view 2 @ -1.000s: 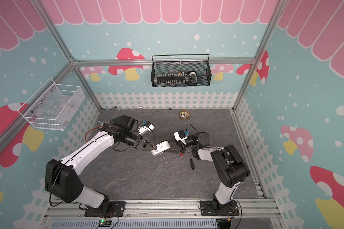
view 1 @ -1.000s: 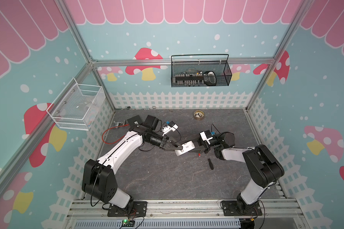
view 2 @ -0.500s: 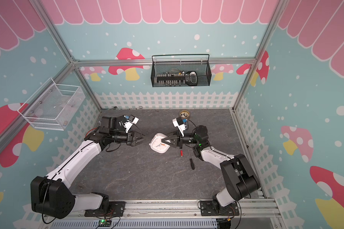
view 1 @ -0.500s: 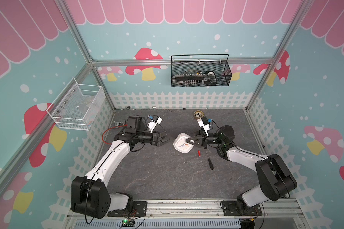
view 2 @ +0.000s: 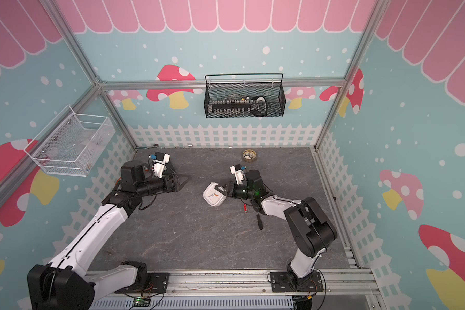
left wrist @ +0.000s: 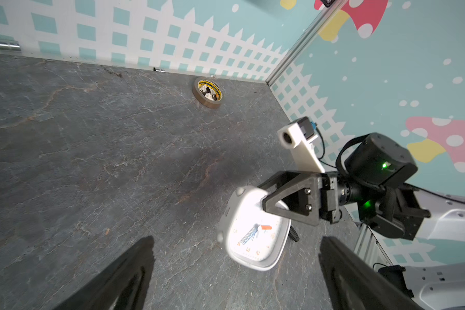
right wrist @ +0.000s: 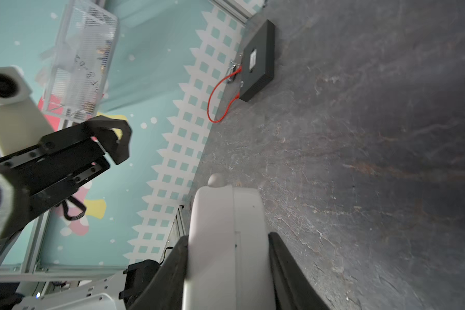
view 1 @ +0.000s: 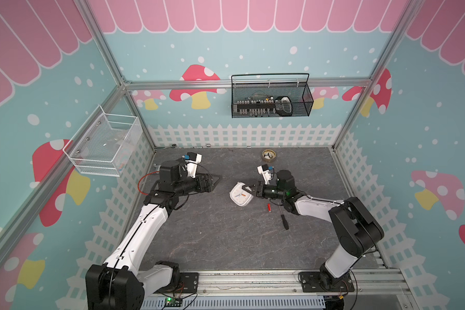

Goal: Remove the battery from the alarm
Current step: Adjust the alarm at the center of the board.

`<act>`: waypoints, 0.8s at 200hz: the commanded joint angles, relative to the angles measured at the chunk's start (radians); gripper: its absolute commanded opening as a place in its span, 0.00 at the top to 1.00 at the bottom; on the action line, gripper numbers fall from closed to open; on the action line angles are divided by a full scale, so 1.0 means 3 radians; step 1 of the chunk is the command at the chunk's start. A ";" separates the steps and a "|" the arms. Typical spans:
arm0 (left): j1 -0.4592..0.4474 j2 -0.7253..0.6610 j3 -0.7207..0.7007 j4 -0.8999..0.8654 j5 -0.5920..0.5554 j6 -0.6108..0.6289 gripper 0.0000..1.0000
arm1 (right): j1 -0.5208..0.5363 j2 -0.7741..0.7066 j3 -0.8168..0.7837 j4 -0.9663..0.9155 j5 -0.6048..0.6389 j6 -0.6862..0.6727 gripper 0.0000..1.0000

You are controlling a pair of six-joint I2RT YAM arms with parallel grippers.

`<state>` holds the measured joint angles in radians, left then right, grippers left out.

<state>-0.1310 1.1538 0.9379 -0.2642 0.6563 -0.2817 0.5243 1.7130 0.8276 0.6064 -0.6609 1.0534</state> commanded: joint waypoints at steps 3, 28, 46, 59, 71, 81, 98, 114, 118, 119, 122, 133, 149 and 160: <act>0.0025 -0.0056 -0.0063 0.0138 -0.0150 -0.0058 0.01 | 0.0151 0.0170 -0.0093 0.0216 0.0497 0.0427 1.00; 0.0028 -0.0110 -0.0097 0.0139 -0.0123 -0.0046 0.01 | 0.0285 0.0304 -0.0217 0.0285 0.0731 0.0512 1.00; 0.0034 -0.0129 -0.0114 0.0139 -0.0127 -0.0035 0.01 | 0.0347 0.0393 -0.0285 0.0349 0.0871 0.0550 1.00; 0.0038 -0.0129 -0.0118 0.0143 -0.0117 -0.0038 0.01 | 0.0383 0.0438 -0.0314 0.0377 0.0941 0.0543 1.00; 0.0038 -0.0123 -0.0115 0.0143 -0.0114 -0.0038 0.01 | 0.0416 0.0461 -0.0345 0.0387 0.0982 0.0554 1.00; 0.0043 -0.0123 -0.0116 0.0144 -0.0105 -0.0033 0.01 | 0.0447 0.0454 -0.0393 0.0387 0.1046 0.0556 1.00; 0.0044 -0.0126 -0.0113 0.0146 -0.0102 -0.0023 0.01 | 0.0472 0.0442 -0.0489 0.0421 0.1118 0.0579 1.00; 0.0046 -0.0114 -0.0106 0.0147 -0.0089 -0.0013 0.01 | 0.0499 0.0418 -0.0572 0.0410 0.1184 0.0592 1.00; 0.0046 -0.0108 -0.0109 0.0145 -0.0090 -0.0017 0.01 | 0.0508 0.0410 -0.0592 0.0404 0.1202 0.0590 1.00; 0.0047 -0.0108 -0.0109 0.0147 -0.0088 -0.0017 0.01 | 0.0508 0.0408 -0.0594 0.0403 0.1201 0.0592 1.00; 0.0044 -0.0109 -0.0109 0.0142 -0.0091 -0.0017 0.01 | 0.0510 0.0403 -0.0609 0.0398 0.1210 0.0602 0.98; 0.0046 -0.0102 -0.0101 0.0144 -0.0079 -0.0012 0.01 | 0.0518 0.0381 -0.0661 0.0373 0.1234 0.0617 0.88; 0.0046 -0.0098 -0.0100 0.0142 -0.0066 -0.0002 0.01 | 0.0523 0.0337 -0.0747 0.0369 0.1235 0.0635 0.84; 0.0046 -0.0093 -0.0100 0.0145 -0.0067 0.0003 0.01 | 0.0529 0.0293 -0.0801 0.0333 0.1243 0.0636 0.79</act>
<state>-0.1246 1.1313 0.9142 -0.2340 0.6312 -0.2886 0.6731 1.8145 0.6411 0.7925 -0.3309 1.2488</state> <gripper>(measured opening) 0.990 0.424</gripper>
